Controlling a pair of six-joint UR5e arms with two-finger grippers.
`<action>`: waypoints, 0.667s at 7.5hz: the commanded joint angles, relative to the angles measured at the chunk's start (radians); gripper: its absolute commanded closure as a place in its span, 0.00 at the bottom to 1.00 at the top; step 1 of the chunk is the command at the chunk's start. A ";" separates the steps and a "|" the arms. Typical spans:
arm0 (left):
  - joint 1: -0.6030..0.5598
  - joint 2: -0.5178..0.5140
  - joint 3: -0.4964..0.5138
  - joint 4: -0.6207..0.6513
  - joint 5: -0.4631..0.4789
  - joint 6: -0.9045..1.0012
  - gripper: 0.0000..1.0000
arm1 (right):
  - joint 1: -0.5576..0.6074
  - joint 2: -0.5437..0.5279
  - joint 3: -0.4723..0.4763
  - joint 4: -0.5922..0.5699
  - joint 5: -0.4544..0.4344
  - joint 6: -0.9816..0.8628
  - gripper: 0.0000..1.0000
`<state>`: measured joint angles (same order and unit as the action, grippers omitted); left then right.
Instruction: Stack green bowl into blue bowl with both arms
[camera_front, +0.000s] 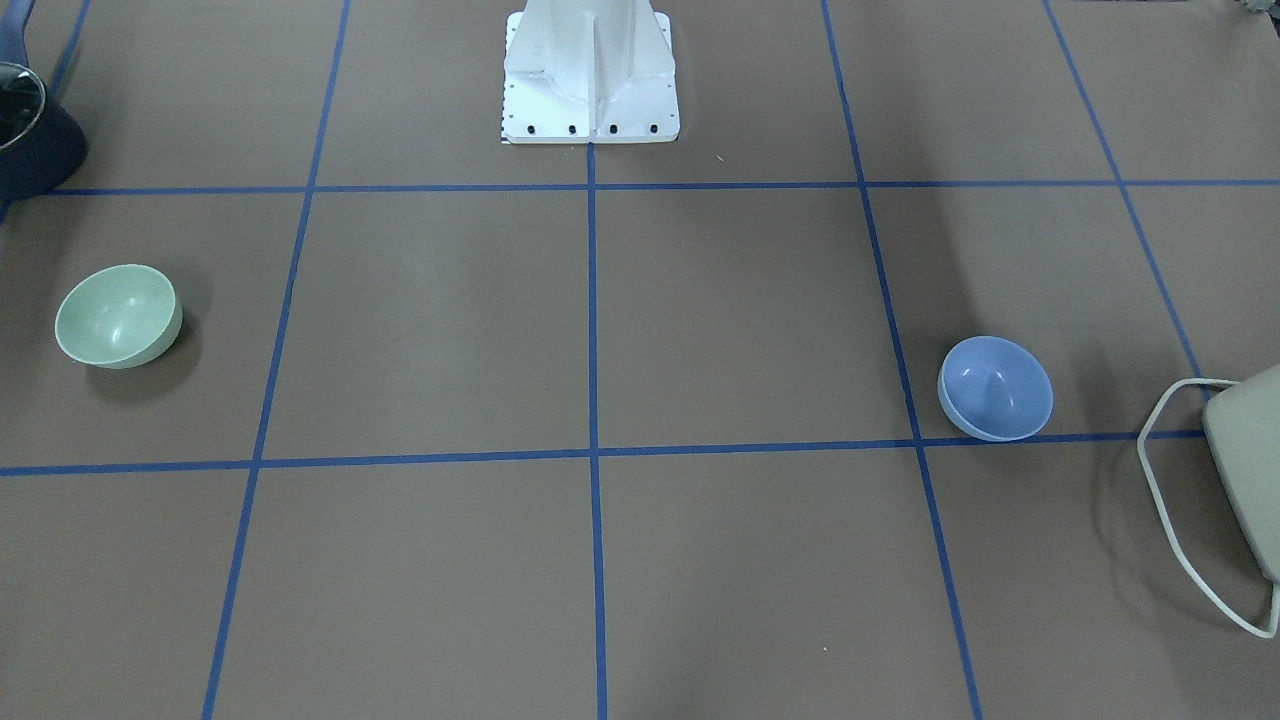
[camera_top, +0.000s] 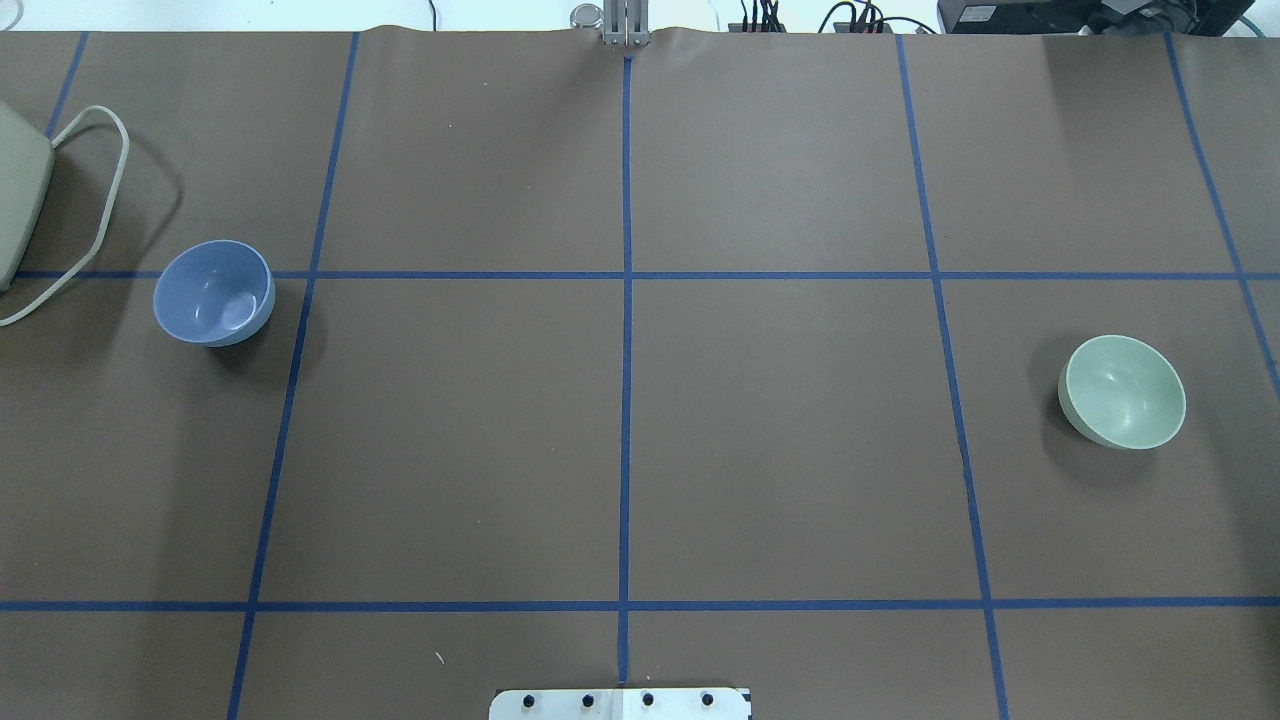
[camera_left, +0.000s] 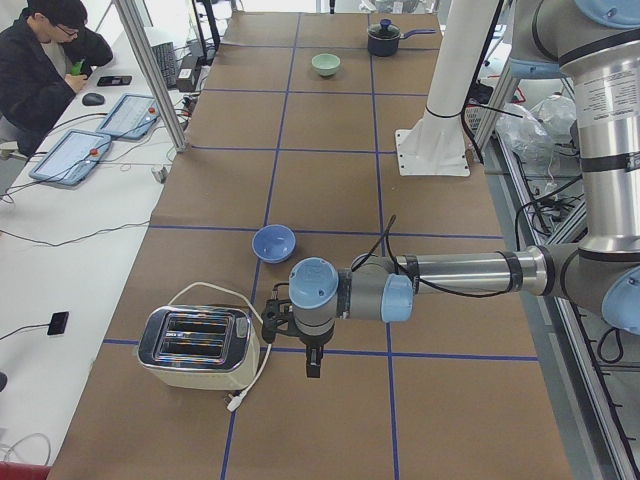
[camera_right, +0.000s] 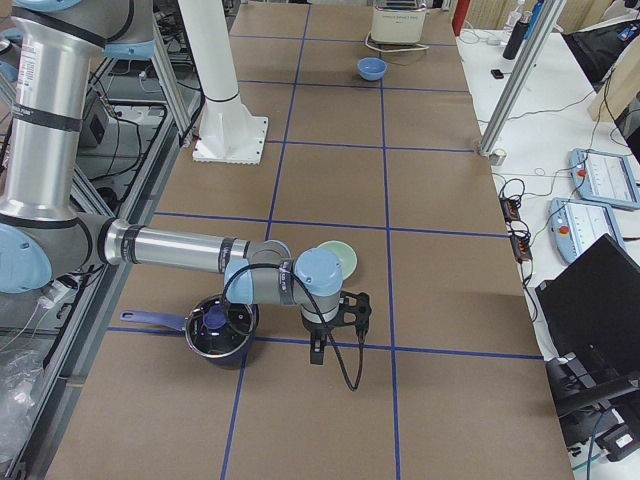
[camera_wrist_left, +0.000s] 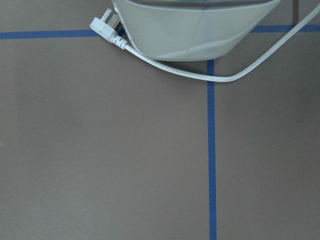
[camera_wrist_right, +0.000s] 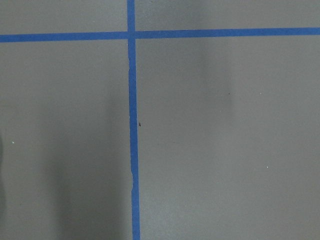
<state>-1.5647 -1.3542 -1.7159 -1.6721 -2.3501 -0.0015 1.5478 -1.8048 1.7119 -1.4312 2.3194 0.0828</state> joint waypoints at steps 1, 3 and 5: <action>0.000 -0.008 -0.007 0.000 -0.005 -0.003 0.01 | 0.000 0.001 0.000 0.000 0.000 0.000 0.00; 0.000 -0.010 -0.042 0.002 0.000 0.000 0.01 | 0.000 -0.001 0.000 0.002 0.000 0.000 0.00; 0.000 -0.031 -0.056 -0.096 0.000 -0.006 0.01 | 0.000 0.002 0.008 0.005 0.000 0.000 0.00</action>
<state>-1.5647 -1.3726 -1.7611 -1.7024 -2.3502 -0.0029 1.5478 -1.8040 1.7137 -1.4299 2.3194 0.0828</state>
